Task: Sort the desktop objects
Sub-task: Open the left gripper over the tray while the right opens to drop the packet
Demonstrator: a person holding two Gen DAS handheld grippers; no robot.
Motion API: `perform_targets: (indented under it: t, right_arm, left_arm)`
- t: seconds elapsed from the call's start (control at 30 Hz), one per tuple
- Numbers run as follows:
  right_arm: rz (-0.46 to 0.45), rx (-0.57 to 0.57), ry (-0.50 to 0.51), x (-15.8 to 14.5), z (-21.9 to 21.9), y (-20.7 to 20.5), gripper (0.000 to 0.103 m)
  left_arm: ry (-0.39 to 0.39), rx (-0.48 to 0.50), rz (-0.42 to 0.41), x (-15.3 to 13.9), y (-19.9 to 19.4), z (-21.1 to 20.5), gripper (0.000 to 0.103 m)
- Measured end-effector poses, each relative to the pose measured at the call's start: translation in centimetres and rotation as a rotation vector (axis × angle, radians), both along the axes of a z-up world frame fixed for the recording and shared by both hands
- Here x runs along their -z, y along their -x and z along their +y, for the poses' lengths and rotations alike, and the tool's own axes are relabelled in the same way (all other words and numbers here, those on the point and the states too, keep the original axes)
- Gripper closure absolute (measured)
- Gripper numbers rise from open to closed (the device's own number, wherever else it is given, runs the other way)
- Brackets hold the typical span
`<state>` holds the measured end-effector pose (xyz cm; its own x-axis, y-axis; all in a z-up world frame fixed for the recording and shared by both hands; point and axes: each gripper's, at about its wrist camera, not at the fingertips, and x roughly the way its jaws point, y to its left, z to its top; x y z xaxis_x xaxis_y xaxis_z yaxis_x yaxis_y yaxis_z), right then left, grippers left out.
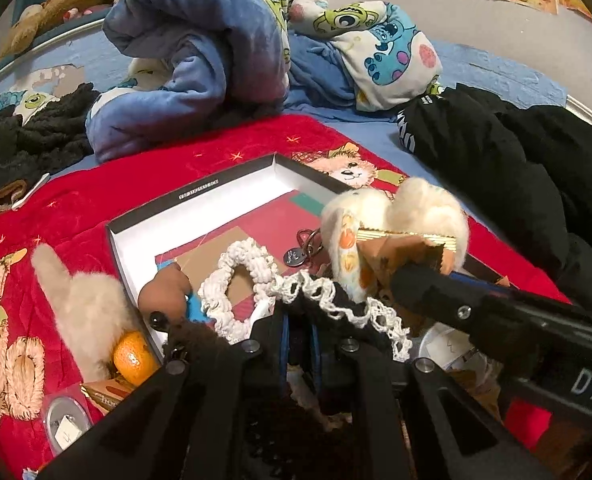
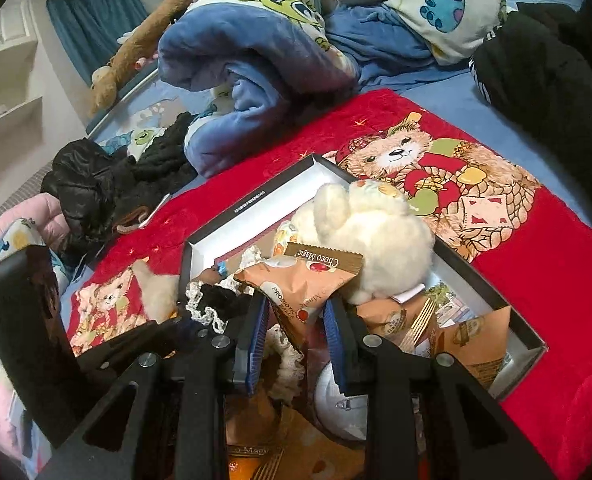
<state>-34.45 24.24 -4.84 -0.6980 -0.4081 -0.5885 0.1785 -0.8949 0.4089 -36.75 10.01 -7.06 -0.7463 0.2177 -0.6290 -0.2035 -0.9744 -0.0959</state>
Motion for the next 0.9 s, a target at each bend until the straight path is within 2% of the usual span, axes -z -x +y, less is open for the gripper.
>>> perform_targets:
  t: [0.23,0.27,0.33,0.37,0.4,0.43,0.47,0.53,0.57,0.6,0.67,0.8,0.9]
  right_arm:
    - [0.023,0.008,0.02,-0.7,0.3,-0.3,0.073]
    - [0.027,0.009,0.018,-0.8,0.3,-0.4,0.073]
    - [0.04,0.015,0.012,-1.2,0.4,-0.6,0.059]
    - [0.047,0.017,0.019,-1.4,0.5,-0.7,0.055]
    - [0.058,0.019,0.032,-1.6,0.7,-0.8,0.045]
    - [0.068,0.019,0.046,-1.7,0.8,-1.0,0.037]
    - [0.075,0.018,0.061,-1.9,1.0,-1.1,0.032]
    - [0.083,0.018,0.075,-2.2,1.2,-1.2,0.006]
    - [0.093,0.022,0.077,-2.3,1.3,-1.3,0.001]
    - [0.106,0.03,0.081,-2.5,1.4,-1.4,0.0]
    - [0.12,0.038,0.093,-2.6,1.6,-1.6,0.0]
    - [0.114,0.037,0.115,-2.6,1.8,-1.5,0.0]
    - [0.108,0.037,0.097,-2.5,1.6,-1.4,0.0]
  left_arm:
    - [0.058,-0.022,0.017,-0.2,-0.3,0.4,0.093]
    - [0.069,-0.031,0.012,-0.2,-0.2,0.4,0.088]
    - [0.075,-0.047,0.005,-0.3,-0.3,0.2,0.078]
    - [0.079,-0.056,0.001,-0.3,-0.3,0.1,0.068]
    - [0.082,-0.059,-0.004,-0.3,-0.3,0.0,0.052]
    - [0.085,-0.058,-0.012,-0.3,-0.2,-0.1,0.044]
    - [0.08,-0.054,-0.011,-0.4,-0.3,-0.2,0.031]
    - [0.067,-0.051,-0.01,-0.5,-0.4,-0.3,0.019]
    - [0.076,-0.056,-0.015,-0.5,-0.4,-0.3,0.01]
    - [0.094,-0.064,-0.017,-0.5,-0.4,-0.3,0.0]
    - [0.124,-0.076,-0.003,-0.6,-0.6,-0.2,0.0]
    - [0.081,-0.08,-0.008,-0.8,-0.6,-0.9,0.0]
    - [0.092,-0.082,-0.009,-0.7,-0.6,-0.9,0.0]
